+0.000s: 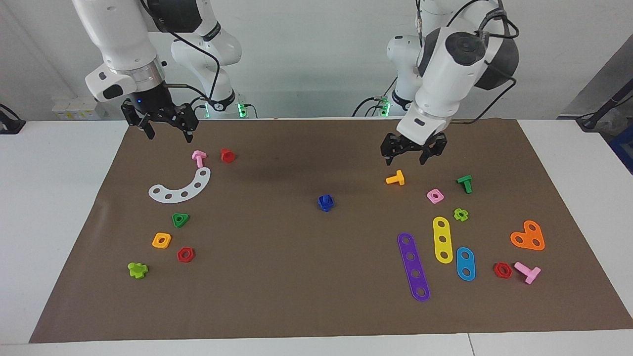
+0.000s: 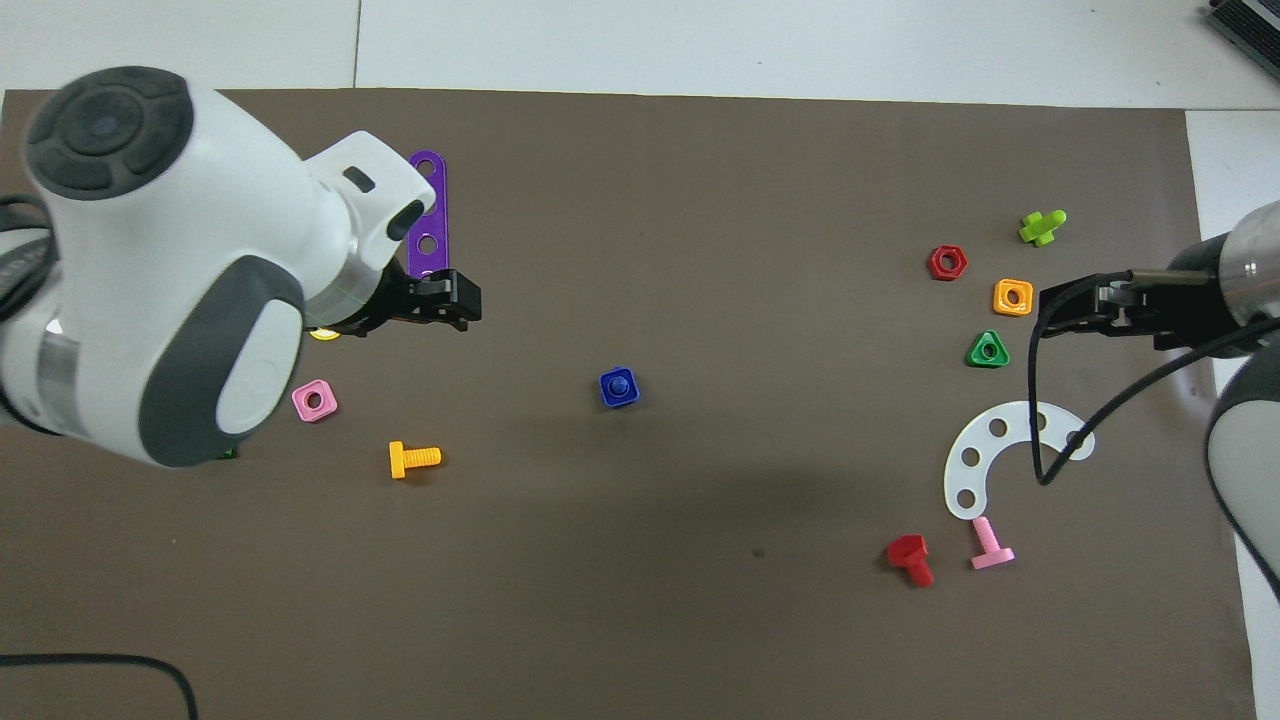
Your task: Unscrew and place screws in storage area
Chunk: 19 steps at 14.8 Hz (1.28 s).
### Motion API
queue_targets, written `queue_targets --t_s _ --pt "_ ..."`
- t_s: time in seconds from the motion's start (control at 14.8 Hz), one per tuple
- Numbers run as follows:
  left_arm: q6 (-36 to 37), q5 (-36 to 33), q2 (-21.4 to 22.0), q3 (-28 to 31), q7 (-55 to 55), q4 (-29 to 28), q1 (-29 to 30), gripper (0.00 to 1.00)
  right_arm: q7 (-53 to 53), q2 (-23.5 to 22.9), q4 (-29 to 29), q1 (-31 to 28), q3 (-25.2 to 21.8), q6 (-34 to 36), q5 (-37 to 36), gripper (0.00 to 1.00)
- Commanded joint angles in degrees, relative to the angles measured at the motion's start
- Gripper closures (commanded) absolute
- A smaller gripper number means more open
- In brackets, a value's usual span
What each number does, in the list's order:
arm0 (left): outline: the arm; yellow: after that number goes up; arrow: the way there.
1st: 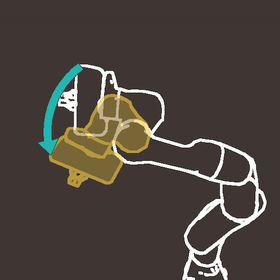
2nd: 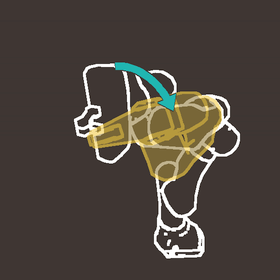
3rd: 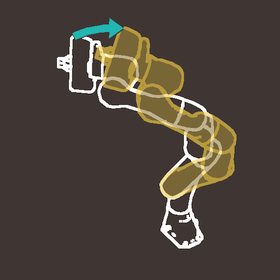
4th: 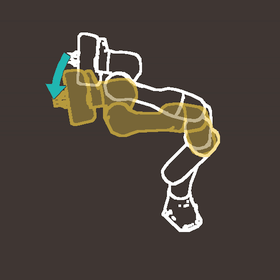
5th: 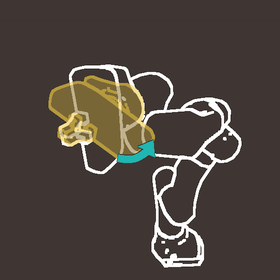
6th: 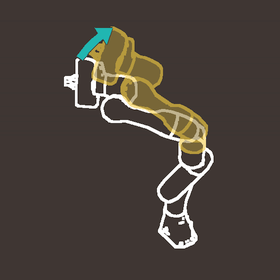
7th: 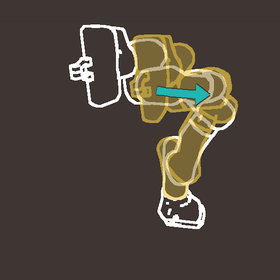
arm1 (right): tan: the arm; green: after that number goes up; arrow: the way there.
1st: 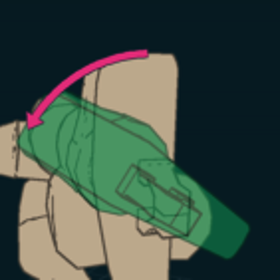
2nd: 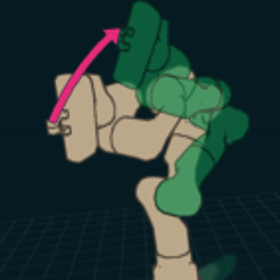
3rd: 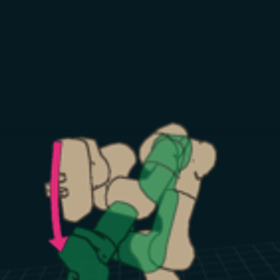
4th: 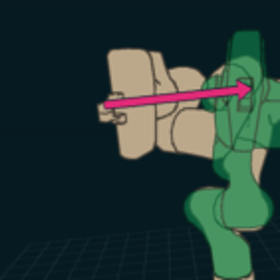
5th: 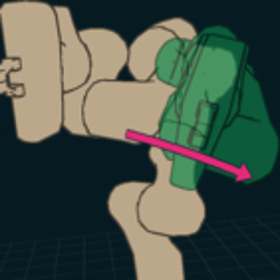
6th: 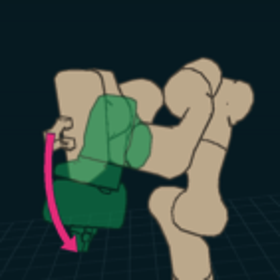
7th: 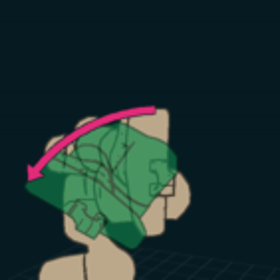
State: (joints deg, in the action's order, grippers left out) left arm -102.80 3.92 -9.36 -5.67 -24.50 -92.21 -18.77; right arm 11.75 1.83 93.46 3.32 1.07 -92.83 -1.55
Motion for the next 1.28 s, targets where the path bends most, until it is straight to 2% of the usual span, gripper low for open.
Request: queue_targets --t_s 0.0,0.07,0.27,0.61,0.88,1.21 --pt "-8.97 1.7 -1.62 1.01 -8.53 -3.31 -4.6 0.04 -1.64 0.55 0.24 -0.86 0.34 0.64 0.32 0.0" --pt "-11.0 2.23 -2.06 1.01 -10.2 -4.11 -6.0 0.05 -1.64 0.55 0.24 -0.86 0.34 0.64 0.32 0.0" --pt "-17.15 2.32 -7.06 1.1 -16.53 -3.76 -9.78 0.08 -1.73 0.55 0.24 -0.86 0.43 0.64 0.32 0.0" --pt "-24.9 0.04 -14.27 1.45 -19.62 -4.73 -14.36 0.15 -1.73 0.55 0.24 -0.86 0.34 0.64 0.32 0.0" --pt "-26.92 -4.18 -15.6 1.36 -19.45 -8.15 -15.68 0.18 -1.73 0.55 0.24 -0.86 0.34 0.64 0.32 0.0" --pt "-28.16 -4.62 -15.42 1.36 -19.45 -10.88 -15.94 0.28 -1.73 0.55 0.24 -0.86 0.34 0.64 0.32 0.0"
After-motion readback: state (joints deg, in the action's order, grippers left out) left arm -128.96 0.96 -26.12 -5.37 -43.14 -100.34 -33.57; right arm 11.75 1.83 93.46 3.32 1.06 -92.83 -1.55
